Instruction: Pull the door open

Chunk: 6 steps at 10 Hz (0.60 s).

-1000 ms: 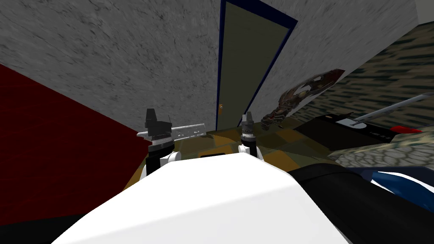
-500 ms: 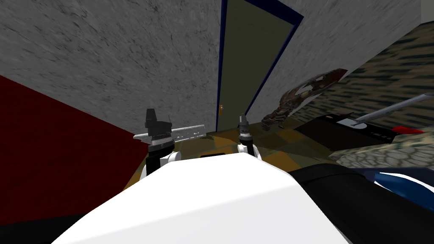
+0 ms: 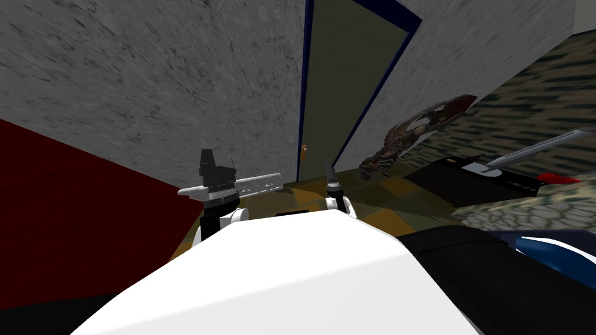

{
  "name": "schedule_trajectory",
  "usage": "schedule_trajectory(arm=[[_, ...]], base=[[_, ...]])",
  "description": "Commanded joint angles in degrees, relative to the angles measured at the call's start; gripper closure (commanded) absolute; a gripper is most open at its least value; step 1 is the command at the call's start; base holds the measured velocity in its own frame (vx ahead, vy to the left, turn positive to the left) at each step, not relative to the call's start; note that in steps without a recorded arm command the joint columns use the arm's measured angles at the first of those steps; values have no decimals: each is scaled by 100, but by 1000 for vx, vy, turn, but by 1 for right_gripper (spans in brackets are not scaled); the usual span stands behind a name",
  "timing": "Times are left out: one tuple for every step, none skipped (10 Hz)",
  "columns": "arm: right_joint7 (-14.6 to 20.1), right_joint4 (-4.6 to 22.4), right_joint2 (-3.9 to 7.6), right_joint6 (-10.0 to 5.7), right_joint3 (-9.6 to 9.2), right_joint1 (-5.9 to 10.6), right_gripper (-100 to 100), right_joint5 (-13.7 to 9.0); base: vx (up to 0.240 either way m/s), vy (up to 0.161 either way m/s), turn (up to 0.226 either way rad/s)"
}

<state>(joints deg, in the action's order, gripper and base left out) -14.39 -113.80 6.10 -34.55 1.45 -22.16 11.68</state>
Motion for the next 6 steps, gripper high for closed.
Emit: schedule_trajectory(arm=[[-111,266,90,-17,33,135,-100,111],[-181,410,143,-42,55,224,-100,181],[-250,597,197,-66,77,314,-100,251],[-322,818,252,-92,99,407,-100,323],[-396,1007,308,-118,122,502,-100,397],[-470,1179,364,-145,146,597,-100,471]], base=[[107,38,-25],[119,45,-31],[90,39,-34],[85,33,-29],[94,39,-34],[98,45,-35]])
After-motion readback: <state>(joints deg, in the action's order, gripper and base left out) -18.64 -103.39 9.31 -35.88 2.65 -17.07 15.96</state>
